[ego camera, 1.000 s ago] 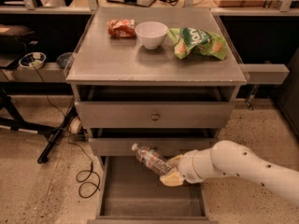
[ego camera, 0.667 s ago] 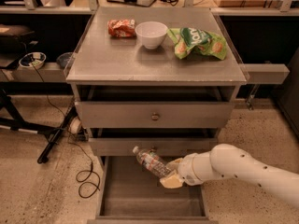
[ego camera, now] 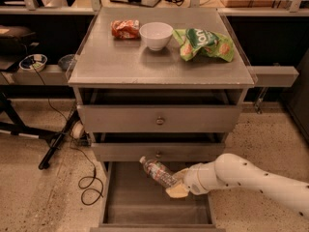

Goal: Place water bottle into bottom drawer

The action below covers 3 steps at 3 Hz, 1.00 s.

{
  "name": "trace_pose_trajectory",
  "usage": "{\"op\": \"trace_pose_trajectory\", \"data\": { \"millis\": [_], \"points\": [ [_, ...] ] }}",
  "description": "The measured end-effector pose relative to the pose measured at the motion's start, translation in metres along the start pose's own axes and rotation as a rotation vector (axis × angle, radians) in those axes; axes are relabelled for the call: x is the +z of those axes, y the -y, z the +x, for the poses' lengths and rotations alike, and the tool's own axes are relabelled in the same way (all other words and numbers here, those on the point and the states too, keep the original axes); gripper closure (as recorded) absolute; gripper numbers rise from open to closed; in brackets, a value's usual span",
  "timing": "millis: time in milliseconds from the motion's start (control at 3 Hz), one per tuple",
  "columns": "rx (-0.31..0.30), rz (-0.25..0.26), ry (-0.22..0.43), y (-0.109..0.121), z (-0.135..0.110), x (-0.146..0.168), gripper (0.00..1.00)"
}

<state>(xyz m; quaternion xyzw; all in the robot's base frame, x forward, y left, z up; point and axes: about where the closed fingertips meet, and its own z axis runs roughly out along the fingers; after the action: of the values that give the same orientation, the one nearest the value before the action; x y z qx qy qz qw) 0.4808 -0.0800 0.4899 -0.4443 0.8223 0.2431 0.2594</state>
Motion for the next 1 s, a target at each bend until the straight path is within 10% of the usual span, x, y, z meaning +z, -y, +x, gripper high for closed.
{"op": "trace_pose_trajectory", "data": {
  "millis": [1000],
  "points": [
    [0.078,-0.003,0.043,0.022,0.034,0.041,1.0]
  ]
}}
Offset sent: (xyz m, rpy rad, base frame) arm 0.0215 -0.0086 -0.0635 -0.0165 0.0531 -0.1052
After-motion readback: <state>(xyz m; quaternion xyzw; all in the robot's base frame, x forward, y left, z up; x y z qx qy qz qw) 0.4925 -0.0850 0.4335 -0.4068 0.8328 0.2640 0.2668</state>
